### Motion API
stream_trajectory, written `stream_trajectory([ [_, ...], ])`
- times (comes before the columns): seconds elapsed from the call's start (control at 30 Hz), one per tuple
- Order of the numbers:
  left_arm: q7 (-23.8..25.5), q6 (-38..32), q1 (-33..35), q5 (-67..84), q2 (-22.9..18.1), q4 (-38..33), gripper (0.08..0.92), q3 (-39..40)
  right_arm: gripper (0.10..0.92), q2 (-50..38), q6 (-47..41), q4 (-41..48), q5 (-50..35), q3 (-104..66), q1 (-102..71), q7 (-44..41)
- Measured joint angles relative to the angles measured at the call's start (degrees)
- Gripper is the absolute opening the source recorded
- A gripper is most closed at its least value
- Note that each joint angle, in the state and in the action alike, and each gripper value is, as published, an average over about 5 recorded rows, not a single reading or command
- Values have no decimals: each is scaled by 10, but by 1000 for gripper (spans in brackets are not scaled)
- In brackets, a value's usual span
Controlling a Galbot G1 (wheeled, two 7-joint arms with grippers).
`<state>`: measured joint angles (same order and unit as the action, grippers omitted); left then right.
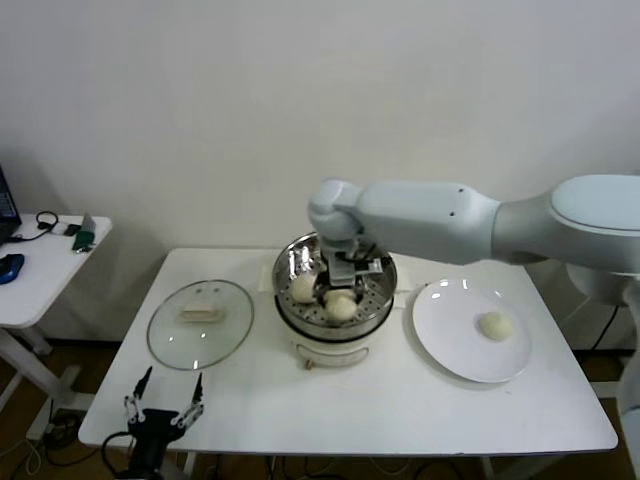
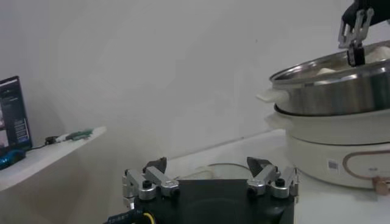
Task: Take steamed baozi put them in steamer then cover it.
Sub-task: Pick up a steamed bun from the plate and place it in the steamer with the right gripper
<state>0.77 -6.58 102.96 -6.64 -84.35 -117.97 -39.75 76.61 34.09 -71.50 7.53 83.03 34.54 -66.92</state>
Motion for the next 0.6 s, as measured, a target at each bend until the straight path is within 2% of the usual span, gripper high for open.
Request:
stream_trajectory([
  [0.13,0,1,-3,0,2,2,823,0,723,2,0,-4,6,0,-7,1],
  [0.37,0,0,-4,0,3,3,823,1,817,3,-4,-7,14,-3,-11,-1],
  [0.6,0,-2,-3,0,3,6,823,1,823,-3,-1,-2,21,-14,-4,-5],
])
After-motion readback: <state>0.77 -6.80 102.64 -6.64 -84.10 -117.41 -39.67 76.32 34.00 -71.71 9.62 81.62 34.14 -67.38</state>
